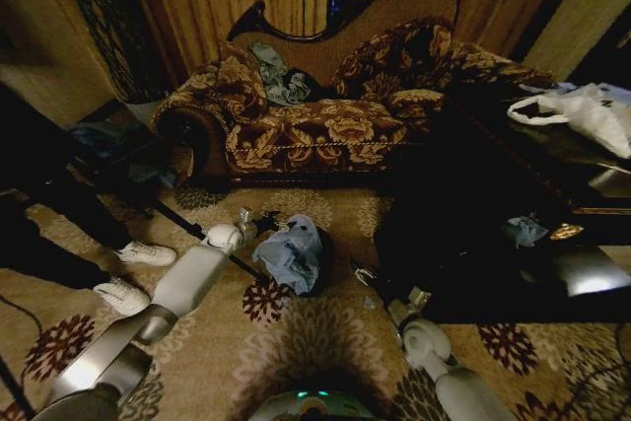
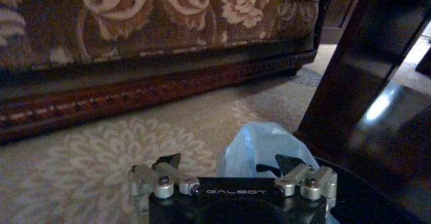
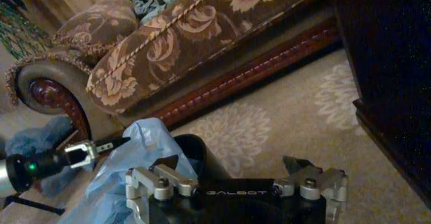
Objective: Place a garbage bag over the trash bin.
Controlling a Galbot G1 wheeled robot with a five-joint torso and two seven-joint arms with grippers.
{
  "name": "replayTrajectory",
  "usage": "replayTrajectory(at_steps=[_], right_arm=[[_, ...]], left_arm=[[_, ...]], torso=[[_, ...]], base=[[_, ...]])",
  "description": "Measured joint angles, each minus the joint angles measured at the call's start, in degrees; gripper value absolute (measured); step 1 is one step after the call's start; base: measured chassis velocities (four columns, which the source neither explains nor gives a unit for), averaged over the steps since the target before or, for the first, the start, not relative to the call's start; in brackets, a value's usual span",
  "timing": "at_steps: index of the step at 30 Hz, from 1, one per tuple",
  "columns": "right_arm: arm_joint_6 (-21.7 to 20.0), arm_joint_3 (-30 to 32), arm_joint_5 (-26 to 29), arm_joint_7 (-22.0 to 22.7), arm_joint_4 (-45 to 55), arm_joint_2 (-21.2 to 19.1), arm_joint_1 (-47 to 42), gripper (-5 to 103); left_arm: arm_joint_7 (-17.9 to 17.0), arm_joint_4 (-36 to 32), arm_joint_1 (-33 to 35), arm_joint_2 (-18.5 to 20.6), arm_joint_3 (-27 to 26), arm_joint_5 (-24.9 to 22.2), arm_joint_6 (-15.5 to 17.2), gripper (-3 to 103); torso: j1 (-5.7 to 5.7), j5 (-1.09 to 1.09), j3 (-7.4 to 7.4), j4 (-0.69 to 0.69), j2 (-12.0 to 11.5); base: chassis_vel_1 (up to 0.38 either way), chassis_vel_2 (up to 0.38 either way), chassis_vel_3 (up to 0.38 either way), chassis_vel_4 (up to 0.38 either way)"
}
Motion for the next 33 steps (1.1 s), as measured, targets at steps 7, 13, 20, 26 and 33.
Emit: replayTrajectory(at_steps=[7, 13, 20, 26, 33], right_arm=[[0.09, 0.04, 0.07, -0.09, 0.02, -0.32, -0.20, 100], [0.33, -0.57, 0.28, -0.10, 0.19, -0.18, -0.05, 100], [0.58, -1.25, 0.52, -0.34, 0.25, -0.31, 0.18, 100], [0.86, -1.56, 0.38, -0.61, -0.16, -0.39, 0.30, 100], [1.14, -1.58, 0.05, -1.12, -0.21, -0.83, -0.09, 100]], left_arm=[[-0.94, 2.90, -0.41, -2.21, -0.15, -0.59, 0.84, 84], [-1.46, 3.76, 0.03, -3.27, -1.01, -0.63, 1.10, 57], [-1.89, 4.02, 1.24, -3.84, -2.08, -0.55, 1.11, 35], [-2.96, 4.19, 1.95, -4.13, -3.01, -0.60, 1.14, 13], [-4.02, 7.06, 1.67, -4.00, -4.10, -2.31, 0.77, 0]], torso=[[0.00, -0.01, 0.00, -0.01, 0.00], [0.00, -0.01, 0.00, 0.00, 0.00], [0.00, 0.00, 0.00, 0.00, 0.00], [0.00, -0.01, 0.00, 0.00, 0.00], [0.00, -0.01, 0.00, 0.00, 0.00]], base=[[0.000, 0.000, 0.000, 0.000], [0.000, 0.000, 0.000, 0.000], [0.000, 0.000, 0.000, 0.000], [0.000, 0.000, 0.000, 0.000], [0.000, 0.000, 0.000, 0.000]])
